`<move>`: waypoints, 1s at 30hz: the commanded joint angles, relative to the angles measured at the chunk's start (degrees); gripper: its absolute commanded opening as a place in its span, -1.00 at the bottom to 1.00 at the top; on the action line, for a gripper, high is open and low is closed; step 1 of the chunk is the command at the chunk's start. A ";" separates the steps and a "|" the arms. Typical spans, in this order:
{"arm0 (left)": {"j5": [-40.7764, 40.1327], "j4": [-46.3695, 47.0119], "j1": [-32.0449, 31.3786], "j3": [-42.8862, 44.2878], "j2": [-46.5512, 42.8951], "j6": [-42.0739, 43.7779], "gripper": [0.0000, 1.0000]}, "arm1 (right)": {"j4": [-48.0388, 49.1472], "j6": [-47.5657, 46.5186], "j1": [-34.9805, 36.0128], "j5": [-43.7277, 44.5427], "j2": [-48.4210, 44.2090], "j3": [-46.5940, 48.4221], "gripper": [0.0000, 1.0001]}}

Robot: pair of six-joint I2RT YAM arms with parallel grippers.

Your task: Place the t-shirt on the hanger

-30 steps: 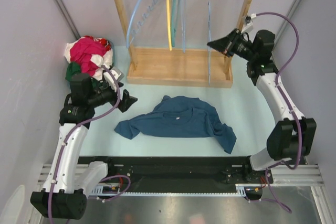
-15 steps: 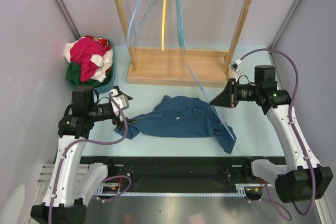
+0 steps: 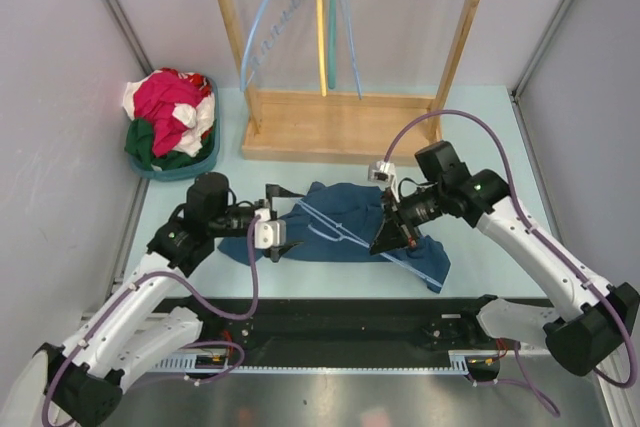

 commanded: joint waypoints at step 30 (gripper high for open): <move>-1.33 -0.70 -11.06 5.51 11.52 -31.59 -0.99 | -0.16 -18.79 11.05 22.22 6.57 20.19 0.97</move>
